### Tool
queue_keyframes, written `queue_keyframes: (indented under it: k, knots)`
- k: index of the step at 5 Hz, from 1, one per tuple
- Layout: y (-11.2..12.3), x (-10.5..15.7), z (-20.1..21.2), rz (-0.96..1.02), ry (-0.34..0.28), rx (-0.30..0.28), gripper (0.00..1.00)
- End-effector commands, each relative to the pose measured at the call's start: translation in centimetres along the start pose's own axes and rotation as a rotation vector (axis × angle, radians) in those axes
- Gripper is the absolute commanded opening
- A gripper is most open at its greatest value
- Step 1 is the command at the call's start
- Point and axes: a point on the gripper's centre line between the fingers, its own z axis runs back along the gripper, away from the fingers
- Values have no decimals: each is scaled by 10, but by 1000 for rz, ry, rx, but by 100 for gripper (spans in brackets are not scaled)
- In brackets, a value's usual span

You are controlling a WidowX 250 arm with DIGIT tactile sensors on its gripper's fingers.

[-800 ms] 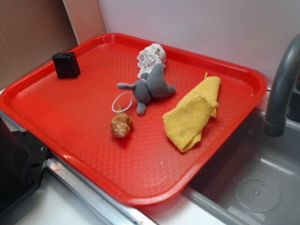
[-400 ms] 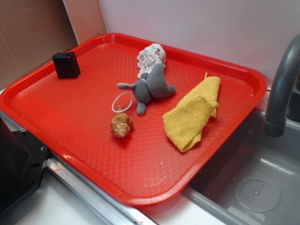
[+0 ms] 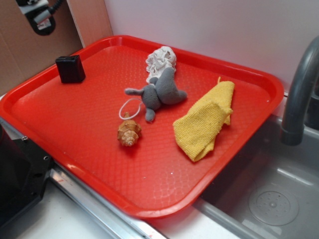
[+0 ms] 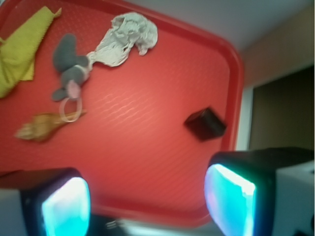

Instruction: Grab the black box.

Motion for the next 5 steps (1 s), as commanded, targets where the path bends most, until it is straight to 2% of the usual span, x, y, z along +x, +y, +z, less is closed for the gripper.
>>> queue_keyframes:
  k: [1,2,3,4,5]
  knots:
    - [52,44,-47,-372,26,-65,100]
    - [61,71,-78,-462,-8,-166,100]
    - [65,93,-94,-505,0,-188,100]
    - [70,90,-100,-542,28,-157,100]
    - [66,85,-122,-658,62,-50,100]
